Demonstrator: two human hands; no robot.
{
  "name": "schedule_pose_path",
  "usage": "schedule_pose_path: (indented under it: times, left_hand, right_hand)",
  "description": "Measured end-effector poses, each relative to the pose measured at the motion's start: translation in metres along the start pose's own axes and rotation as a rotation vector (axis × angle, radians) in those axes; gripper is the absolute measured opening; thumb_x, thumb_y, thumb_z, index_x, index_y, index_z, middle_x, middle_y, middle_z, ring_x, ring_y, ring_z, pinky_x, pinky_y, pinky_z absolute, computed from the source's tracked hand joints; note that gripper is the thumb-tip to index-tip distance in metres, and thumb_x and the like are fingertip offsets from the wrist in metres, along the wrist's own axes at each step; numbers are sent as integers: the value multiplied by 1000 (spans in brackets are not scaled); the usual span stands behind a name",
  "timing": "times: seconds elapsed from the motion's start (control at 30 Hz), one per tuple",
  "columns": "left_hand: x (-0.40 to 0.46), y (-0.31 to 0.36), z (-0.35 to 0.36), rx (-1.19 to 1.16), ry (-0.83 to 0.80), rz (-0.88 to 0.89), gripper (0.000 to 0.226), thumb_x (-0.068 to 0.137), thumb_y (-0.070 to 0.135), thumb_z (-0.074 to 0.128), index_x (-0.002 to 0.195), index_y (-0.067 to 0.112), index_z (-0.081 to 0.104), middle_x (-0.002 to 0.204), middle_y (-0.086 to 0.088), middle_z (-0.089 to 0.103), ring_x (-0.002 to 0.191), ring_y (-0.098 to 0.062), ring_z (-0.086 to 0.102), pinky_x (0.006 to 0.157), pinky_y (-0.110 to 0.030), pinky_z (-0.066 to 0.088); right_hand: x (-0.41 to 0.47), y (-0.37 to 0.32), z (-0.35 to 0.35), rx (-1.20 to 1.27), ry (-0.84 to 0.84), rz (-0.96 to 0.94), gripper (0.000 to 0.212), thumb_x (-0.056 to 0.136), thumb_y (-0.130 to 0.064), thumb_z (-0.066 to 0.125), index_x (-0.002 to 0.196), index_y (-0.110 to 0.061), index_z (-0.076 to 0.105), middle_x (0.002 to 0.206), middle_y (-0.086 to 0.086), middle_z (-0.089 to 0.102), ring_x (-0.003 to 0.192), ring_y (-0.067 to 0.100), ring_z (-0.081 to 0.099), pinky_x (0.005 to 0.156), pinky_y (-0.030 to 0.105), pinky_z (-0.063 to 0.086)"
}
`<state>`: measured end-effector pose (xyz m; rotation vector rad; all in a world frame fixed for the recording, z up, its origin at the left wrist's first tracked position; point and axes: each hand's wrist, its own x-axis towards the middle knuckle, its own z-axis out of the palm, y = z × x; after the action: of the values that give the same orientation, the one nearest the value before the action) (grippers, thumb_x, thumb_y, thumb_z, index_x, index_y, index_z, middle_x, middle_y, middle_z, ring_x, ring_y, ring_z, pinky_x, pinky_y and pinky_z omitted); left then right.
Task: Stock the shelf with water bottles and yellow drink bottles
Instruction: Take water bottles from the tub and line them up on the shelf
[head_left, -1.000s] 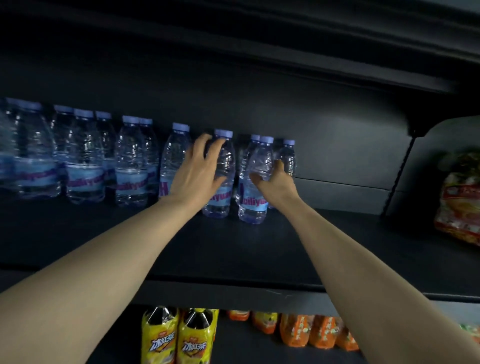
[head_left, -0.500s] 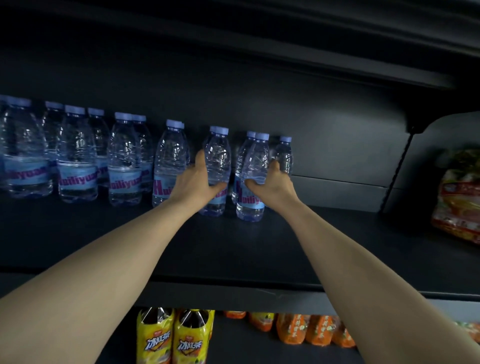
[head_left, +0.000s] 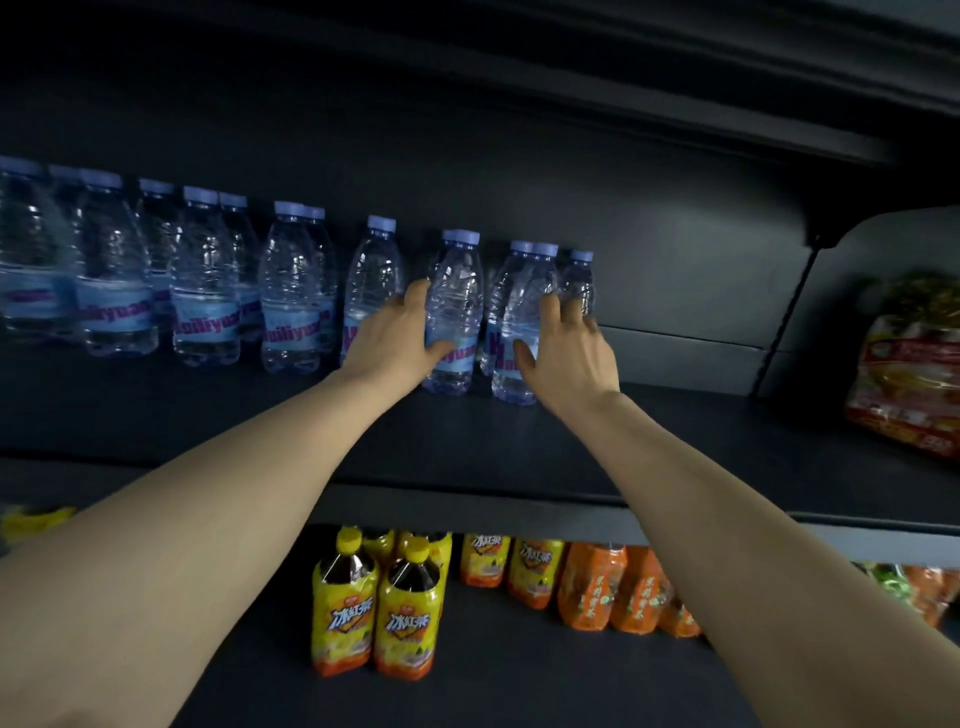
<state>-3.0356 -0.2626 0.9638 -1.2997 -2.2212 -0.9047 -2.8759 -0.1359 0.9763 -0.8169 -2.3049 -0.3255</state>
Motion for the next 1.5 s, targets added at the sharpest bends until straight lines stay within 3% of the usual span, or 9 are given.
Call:
schedule_pose_path:
  times: [0.17, 0.53, 0.7, 1.0, 1.17, 1.27, 1.4, 1.5]
  left_hand:
    - [-55, -14, -40, 124, 27, 61, 66, 91, 45, 64, 145, 18, 37, 132, -12, 58, 110, -33, 61, 80, -42, 52]
    - [-244, -118, -119, 198, 126, 49, 39, 92, 37, 62, 128, 20, 57, 119, -5, 62, 109, -30, 57, 79, -41, 52]
    - [-351, -176, -111, 189, 49, -74, 35, 94, 32, 61, 125, 18, 59, 122, -8, 61, 113, -33, 55, 83, -42, 49]
    - [-574, -278, -22, 218, -221, -379, 34, 87, 31, 61, 117, 16, 62, 116, -11, 60, 106, -38, 54, 81, -46, 51]
    - [-701, -307, 50, 171, -314, -540, 37, 83, 34, 52, 110, 11, 66, 106, -14, 65, 98, -40, 58, 81, -42, 45]
    - [-770, -315, 93, 165, -356, -610, 28, 76, 16, 73, 102, 7, 68, 100, -16, 66, 88, -42, 61, 76, -37, 39]
    - [-854, -322, 152, 153, -509, -669, 32, 75, 16, 78, 106, 13, 68, 103, -10, 67, 95, -37, 60, 72, -38, 51]
    - [-913, -333, 200, 158, -580, -682, 29, 79, 24, 73, 107, 16, 68, 104, -7, 66, 96, -34, 60, 79, -39, 51]
  right_hand:
    - [-43, -51, -26, 5, 52, -93, 45, 95, -32, 56, 131, -7, 44, 119, 16, 55, 106, 36, 55, 66, 34, 37]
    - [-192, -204, -27, 143, 47, -228, 38, 89, -23, 59, 123, -6, 54, 109, 14, 57, 99, 36, 55, 66, 41, 49]
    - [-279, -265, 17, 219, -80, -295, 36, 89, -25, 59, 121, -8, 55, 110, 13, 58, 99, 34, 55, 68, 40, 52]
    - [-477, -340, 144, 352, -558, -380, 37, 89, -21, 59, 124, -9, 55, 119, 15, 58, 108, 37, 54, 85, 47, 50]
    - [-583, -355, 224, 364, -747, -426, 42, 86, -21, 61, 126, -8, 54, 116, 17, 57, 101, 39, 56, 79, 45, 50]
    - [-645, -354, 277, 325, -831, -451, 37, 86, -25, 63, 119, -9, 58, 109, 14, 60, 99, 36, 57, 82, 44, 49]
    - [-728, -343, 342, 302, -938, -467, 26, 87, -28, 60, 109, -12, 60, 97, 11, 62, 91, 35, 60, 75, 46, 53]
    - [-781, -333, 390, 232, -1026, -490, 37, 77, -24, 76, 108, -10, 62, 94, 13, 63, 86, 36, 62, 68, 42, 54]
